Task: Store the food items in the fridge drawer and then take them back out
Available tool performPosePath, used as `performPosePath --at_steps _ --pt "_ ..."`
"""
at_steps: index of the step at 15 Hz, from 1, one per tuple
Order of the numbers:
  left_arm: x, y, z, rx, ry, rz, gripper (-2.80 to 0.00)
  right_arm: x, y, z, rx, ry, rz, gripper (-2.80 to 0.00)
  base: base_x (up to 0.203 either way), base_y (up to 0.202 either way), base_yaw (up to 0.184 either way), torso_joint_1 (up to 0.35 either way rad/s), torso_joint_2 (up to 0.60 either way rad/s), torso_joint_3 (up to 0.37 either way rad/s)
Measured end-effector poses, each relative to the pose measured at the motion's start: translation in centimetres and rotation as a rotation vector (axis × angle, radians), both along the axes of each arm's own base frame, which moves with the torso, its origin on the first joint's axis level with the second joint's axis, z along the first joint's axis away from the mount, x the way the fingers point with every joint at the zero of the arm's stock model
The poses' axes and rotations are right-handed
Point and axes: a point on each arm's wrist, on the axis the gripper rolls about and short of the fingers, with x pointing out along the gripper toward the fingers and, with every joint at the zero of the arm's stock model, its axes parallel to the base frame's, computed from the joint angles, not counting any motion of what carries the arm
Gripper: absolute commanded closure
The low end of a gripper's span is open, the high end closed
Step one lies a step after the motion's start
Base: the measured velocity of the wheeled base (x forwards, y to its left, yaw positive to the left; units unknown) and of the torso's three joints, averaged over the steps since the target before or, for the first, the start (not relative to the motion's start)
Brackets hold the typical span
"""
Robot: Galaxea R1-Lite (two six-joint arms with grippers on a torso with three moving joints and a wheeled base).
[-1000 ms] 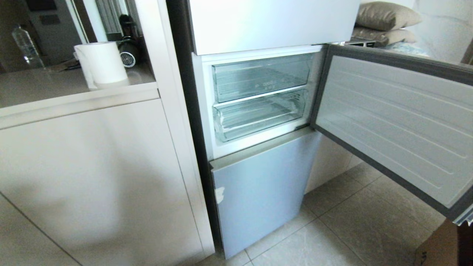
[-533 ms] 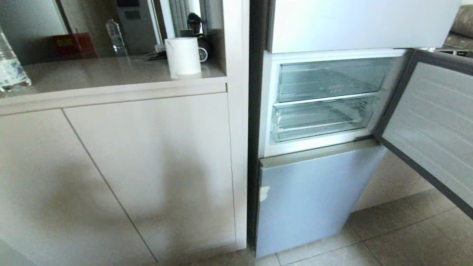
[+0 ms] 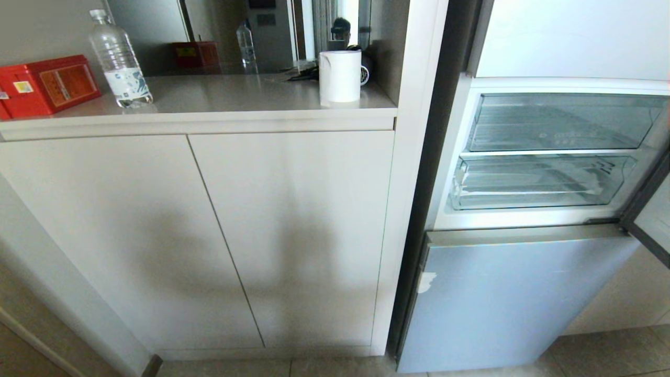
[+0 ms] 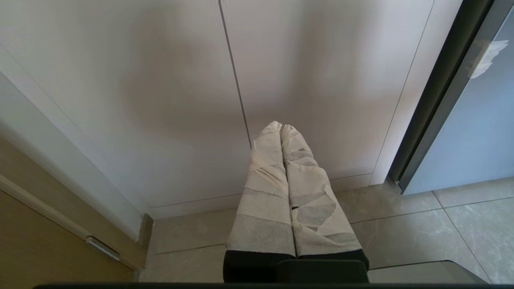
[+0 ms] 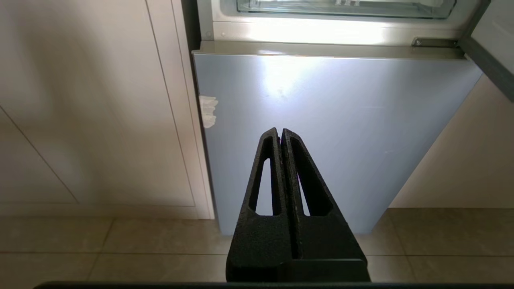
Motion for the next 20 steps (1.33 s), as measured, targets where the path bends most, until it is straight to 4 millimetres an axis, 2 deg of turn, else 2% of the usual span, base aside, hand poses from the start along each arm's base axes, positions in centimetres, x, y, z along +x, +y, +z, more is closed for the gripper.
performPosePath --at_steps 3,4,5,8,10,12,15,18,20 --pt "0.0 0.0 0.0 0.000 0.000 -0.001 0.00 -0.1 0.0 0.2 0.008 0.003 -0.002 0.00 0.000 0.000 0.000 0.000 0.00 0.000" --pt "0.0 0.0 0.0 0.000 0.000 0.000 0.00 -0.3 0.0 1.3 0.023 -0.023 0.000 0.00 0.000 0.000 0.000 0.000 0.00 0.000" --pt "0.0 0.0 0.0 -0.001 0.000 0.001 0.00 -0.4 0.0 2.6 0.051 -0.034 0.002 -2.80 0.000 0.000 0.000 0.000 0.00 0.000" --pt "0.0 0.0 0.0 -0.001 0.000 0.000 0.00 1.1 0.0 7.4 0.165 0.019 0.016 -2.80 0.000 0.000 0.000 0.000 0.00 0.000" --pt "0.0 0.0 0.0 -0.001 0.000 0.000 0.00 4.1 0.1 9.8 0.216 0.097 0.053 -2.80 0.000 0.000 0.000 0.000 0.00 0.000" --pt "0.0 0.0 0.0 -0.001 0.000 0.000 0.00 8.6 0.4 11.4 0.240 0.178 0.115 -2.80 0.000 0.000 0.000 0.000 0.00 0.000" --pt "0.0 0.0 0.0 -0.001 0.000 0.000 0.00 15.8 0.6 11.6 0.236 0.259 0.190 -2.80 0.000 0.000 0.000 0.000 0.00 0.000" --pt "0.0 0.0 0.0 -0.001 -0.001 0.000 0.00 23.3 0.8 10.4 0.216 0.241 0.230 -2.80 0.000 0.000 0.000 0.000 0.00 0.000" --pt "0.0 0.0 0.0 -0.001 -0.001 0.000 0.00 27.5 0.9 9.3 0.169 0.188 0.248 -2.80 0.000 0.000 0.000 0.000 0.00 0.000"
